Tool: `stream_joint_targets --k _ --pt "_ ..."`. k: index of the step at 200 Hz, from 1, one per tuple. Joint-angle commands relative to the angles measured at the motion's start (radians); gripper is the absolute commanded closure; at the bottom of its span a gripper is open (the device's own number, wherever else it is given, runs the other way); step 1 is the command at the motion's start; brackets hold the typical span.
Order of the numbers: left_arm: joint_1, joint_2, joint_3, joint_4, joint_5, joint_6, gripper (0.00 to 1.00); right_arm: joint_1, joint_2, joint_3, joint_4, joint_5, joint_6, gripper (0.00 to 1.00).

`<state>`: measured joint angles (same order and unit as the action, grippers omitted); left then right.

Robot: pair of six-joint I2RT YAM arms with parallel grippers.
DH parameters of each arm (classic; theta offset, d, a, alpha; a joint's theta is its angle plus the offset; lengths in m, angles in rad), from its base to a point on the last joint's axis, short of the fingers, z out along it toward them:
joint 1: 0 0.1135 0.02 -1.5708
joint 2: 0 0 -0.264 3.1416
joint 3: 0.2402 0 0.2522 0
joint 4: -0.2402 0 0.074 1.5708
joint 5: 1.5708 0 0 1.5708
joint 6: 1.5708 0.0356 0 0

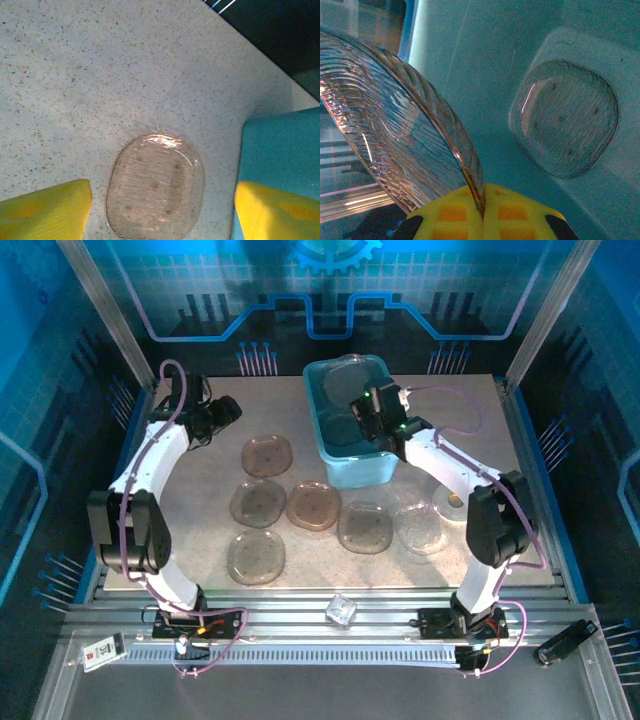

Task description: Place the plates into the plastic bin on the countertop

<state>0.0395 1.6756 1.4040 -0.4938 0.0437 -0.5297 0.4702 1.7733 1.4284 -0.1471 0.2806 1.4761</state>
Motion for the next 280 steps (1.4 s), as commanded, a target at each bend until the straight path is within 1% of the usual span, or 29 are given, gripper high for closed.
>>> stream_joint_targets --k 1,46,117,170,207,280 --pt "0.023 0.038 0.045 -0.055 0.045 0.065 0.24 -0.008 0.042 0.045 -0.096 0.031 0.056 1.00" --pt "0.034 0.105 0.079 -0.085 0.062 0.106 0.24 -0.007 0.127 0.112 -0.161 0.020 0.091 1.00" --pt "0.036 0.143 0.068 -0.108 0.047 0.142 0.25 -0.008 0.236 0.177 -0.231 -0.001 0.146 1.00" --pt "0.037 0.167 0.081 -0.130 0.048 0.153 0.25 -0.006 0.301 0.257 -0.308 0.012 0.173 1.00" --pt "0.037 0.177 0.088 -0.143 0.048 0.160 0.25 -0.006 0.346 0.310 -0.361 0.020 0.180 0.96" --pt "0.036 0.202 0.098 -0.168 0.058 0.162 0.25 -0.004 0.408 0.360 -0.398 0.040 0.212 0.92"
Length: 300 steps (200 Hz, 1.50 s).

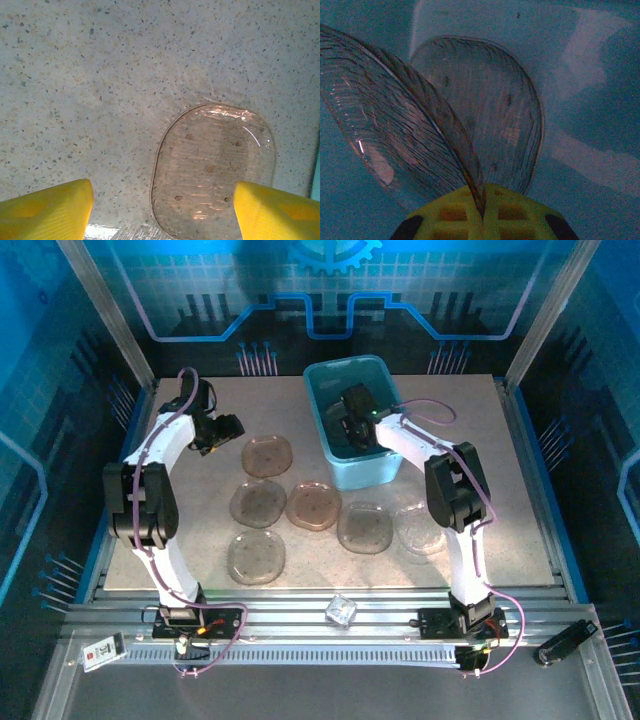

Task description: Place the plates into the plastic bin on the countertop

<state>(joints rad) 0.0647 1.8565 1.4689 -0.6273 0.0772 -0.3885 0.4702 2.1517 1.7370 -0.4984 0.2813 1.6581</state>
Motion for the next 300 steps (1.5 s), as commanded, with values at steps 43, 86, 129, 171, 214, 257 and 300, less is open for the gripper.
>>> stream_joint_targets --k 43,86,129,171,214,257,300 --pt "0.011 0.032 0.041 -0.048 0.033 0.017 0.25 -0.003 0.066 0.094 -0.080 0.059 0.036 0.86" --pt "0.009 0.035 0.041 -0.060 0.033 0.010 0.26 -0.002 0.073 0.098 -0.093 0.074 0.051 0.80" --pt "0.003 0.031 0.042 -0.069 0.038 0.004 0.26 0.001 0.066 0.106 -0.069 0.088 0.025 0.58" --pt "-0.002 0.011 0.039 -0.072 0.035 0.007 0.26 0.021 -0.008 0.068 -0.035 0.151 -0.024 0.34" --pt "-0.003 -0.013 0.039 -0.068 0.036 0.004 0.26 0.037 -0.075 0.003 0.012 0.162 -0.058 0.14" --pt "-0.006 -0.054 0.011 -0.057 0.035 -0.003 0.25 0.055 -0.134 -0.026 0.043 0.189 -0.104 0.12" --pt "-0.006 -0.077 -0.003 -0.059 0.039 0.002 0.25 0.065 -0.213 -0.087 0.092 0.203 -0.155 0.11"
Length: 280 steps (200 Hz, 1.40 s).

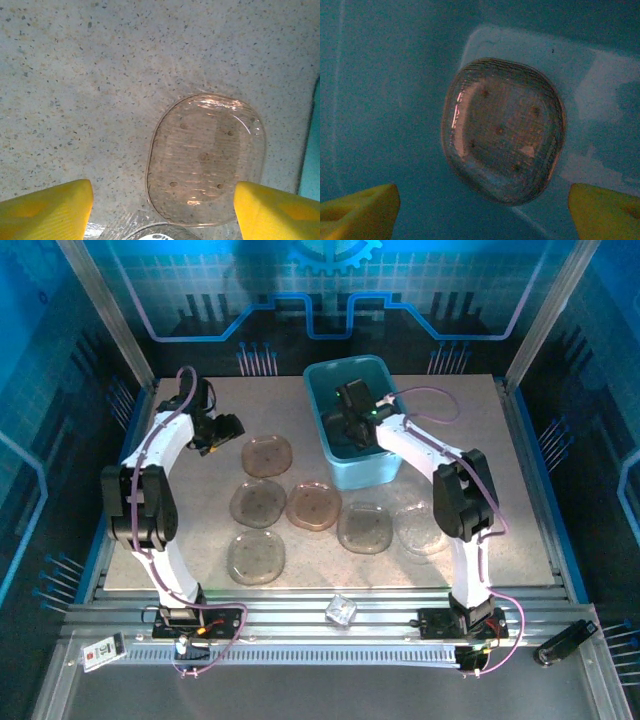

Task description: Place the plates into the plastic bin on the countertop

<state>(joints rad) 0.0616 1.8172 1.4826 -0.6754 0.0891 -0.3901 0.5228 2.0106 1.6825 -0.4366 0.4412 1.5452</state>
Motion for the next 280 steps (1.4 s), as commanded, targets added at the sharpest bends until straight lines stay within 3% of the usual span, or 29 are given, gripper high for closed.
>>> stream_joint_targets --k 1,88,143,197,280 --pt "-0.003 -0.038 -0.017 -0.012 0.027 0.003 0.25 0.013 -0.074 -0.034 0.031 0.043 -0.043 0.11" --pt "-0.005 -0.066 -0.037 -0.022 0.034 0.023 0.25 0.061 -0.262 -0.130 0.128 0.017 -0.208 0.12" --pt "-0.031 -0.056 -0.046 -0.012 0.008 0.034 0.25 0.069 -0.462 -0.268 0.180 0.039 -0.348 0.14" --pt "-0.052 -0.015 -0.039 -0.005 -0.011 0.038 0.25 0.032 -0.534 -0.337 0.159 -0.106 -0.387 0.15" --pt "-0.066 0.078 -0.036 -0.012 -0.021 0.067 0.25 0.007 -0.618 -0.449 0.233 -0.181 -0.499 0.20"
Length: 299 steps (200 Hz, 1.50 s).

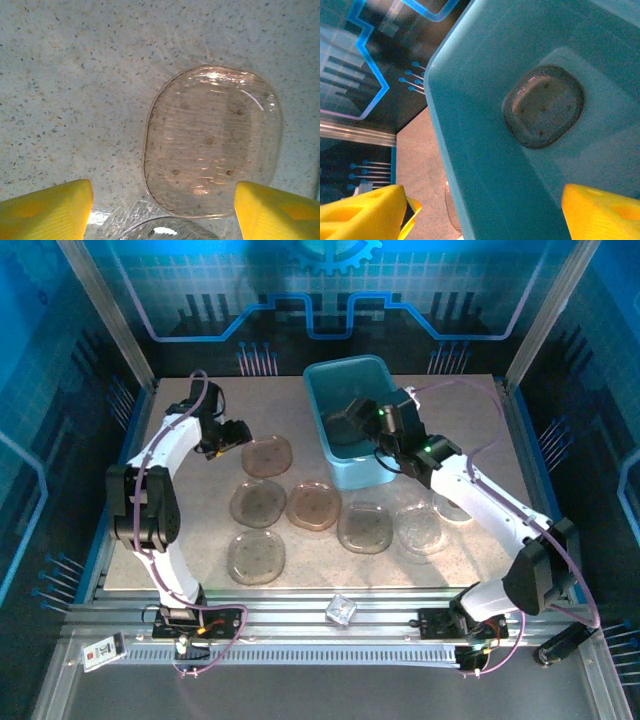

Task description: Place the plates into the plastic bin on the countertop

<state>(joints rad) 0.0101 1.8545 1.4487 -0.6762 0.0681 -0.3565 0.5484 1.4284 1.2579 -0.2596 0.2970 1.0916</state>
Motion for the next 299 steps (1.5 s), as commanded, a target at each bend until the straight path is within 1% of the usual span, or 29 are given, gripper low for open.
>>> stream_joint_targets --k 1,22,34,49,73,131,154,191,228,254,299 --pt "-0.015 0.042 -0.001 -0.010 0.001 0.034 0.25 -0.019 -0.036 -0.025 0.058 -0.037 -0.045 0.20" --pt "-0.031 0.091 0.029 -0.025 -0.013 0.038 0.25 -0.024 -0.037 -0.038 0.073 -0.043 -0.050 0.22" --pt "-0.036 0.122 0.050 -0.038 -0.018 0.039 0.27 -0.025 -0.034 -0.043 0.082 -0.045 -0.054 0.22" --pt "-0.045 0.151 0.073 -0.049 -0.046 0.048 0.28 -0.029 -0.035 -0.050 0.105 -0.055 -0.059 0.23" --pt "-0.050 0.190 0.101 -0.063 -0.039 0.060 0.31 -0.037 -0.035 -0.062 0.122 -0.063 -0.060 0.24" --pt "-0.052 0.260 0.145 -0.079 -0.041 0.070 0.50 -0.044 -0.010 -0.074 0.147 -0.081 -0.053 0.26" --pt "-0.052 0.275 0.150 -0.076 -0.036 0.067 0.59 -0.047 -0.004 -0.073 0.152 -0.085 -0.049 0.27" --pt "-0.053 0.286 0.146 -0.068 -0.033 0.067 0.66 -0.050 0.004 -0.072 0.163 -0.097 -0.050 0.27" --pt "-0.055 0.281 0.141 -0.068 -0.040 0.070 0.79 -0.053 0.012 -0.083 0.177 -0.107 -0.044 0.28" --pt "-0.056 0.273 0.137 -0.069 -0.048 0.070 0.85 -0.056 0.018 -0.086 0.180 -0.107 -0.053 0.29" --pt "-0.055 0.202 0.096 -0.061 -0.047 0.032 1.00 -0.057 0.020 -0.089 0.186 -0.120 -0.054 0.30"
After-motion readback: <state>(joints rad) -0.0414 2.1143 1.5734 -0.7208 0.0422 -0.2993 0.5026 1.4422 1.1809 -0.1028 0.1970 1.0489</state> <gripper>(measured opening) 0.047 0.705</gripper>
